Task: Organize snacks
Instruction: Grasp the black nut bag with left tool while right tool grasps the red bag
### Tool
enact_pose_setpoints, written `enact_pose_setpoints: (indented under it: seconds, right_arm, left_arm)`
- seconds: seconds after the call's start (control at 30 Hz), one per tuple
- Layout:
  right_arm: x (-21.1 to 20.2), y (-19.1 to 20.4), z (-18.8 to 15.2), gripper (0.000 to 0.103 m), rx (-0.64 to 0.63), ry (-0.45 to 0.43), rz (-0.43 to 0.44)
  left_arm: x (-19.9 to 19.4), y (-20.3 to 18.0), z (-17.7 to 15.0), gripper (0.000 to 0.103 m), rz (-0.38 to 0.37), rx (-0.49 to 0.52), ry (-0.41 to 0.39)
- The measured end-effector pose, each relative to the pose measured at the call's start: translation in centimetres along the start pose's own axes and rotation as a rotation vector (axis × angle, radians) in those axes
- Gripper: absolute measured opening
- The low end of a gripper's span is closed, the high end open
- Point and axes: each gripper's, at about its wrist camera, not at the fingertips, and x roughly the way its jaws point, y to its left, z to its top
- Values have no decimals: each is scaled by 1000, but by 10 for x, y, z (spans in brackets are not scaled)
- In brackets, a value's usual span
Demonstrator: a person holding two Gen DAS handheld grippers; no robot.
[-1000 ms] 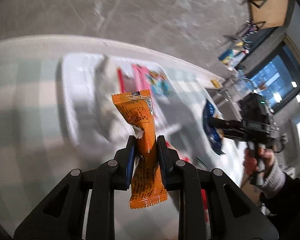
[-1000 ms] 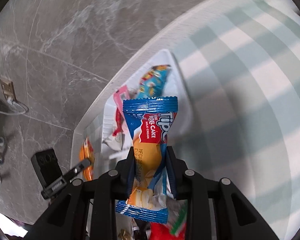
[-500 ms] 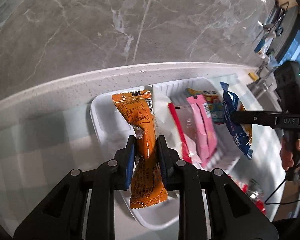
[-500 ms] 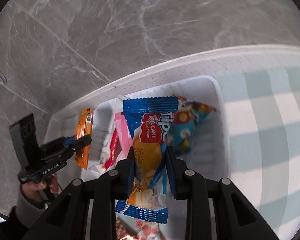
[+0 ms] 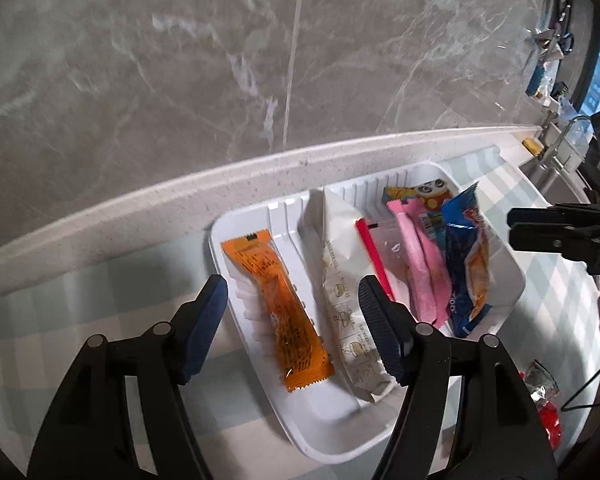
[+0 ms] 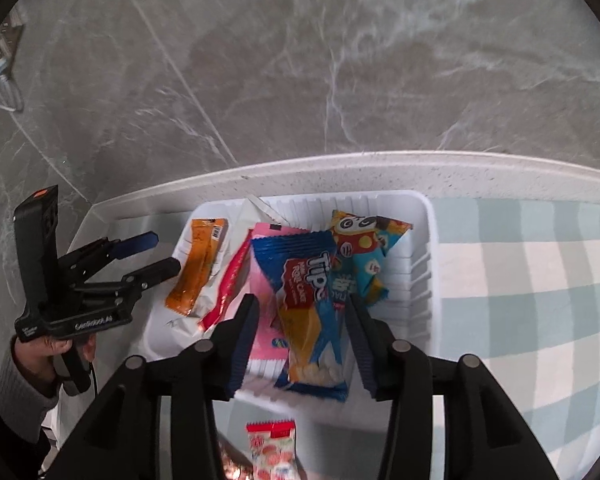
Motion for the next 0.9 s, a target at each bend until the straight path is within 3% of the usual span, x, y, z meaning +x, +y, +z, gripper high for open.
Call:
enact_pose_setpoints:
  seconds: [0.2, 0.5, 0.77, 0.9]
  right_arm:
    - [-32, 6, -21, 51, 11, -19, 14]
    - [-68, 7, -85, 54, 66, 10, 29]
    - [-85, 11, -154, 55, 85, 81, 36]
    - [-87, 20, -186, 58, 75, 125, 43]
  left_arm:
    - [-40, -23, -3, 66, 13, 38, -47]
    - [-87, -71, -31, 66, -38, 94, -52]
    - [-102, -116, -74, 66, -144, 150, -1]
    - [-97, -136, -104, 66, -205, 172, 70]
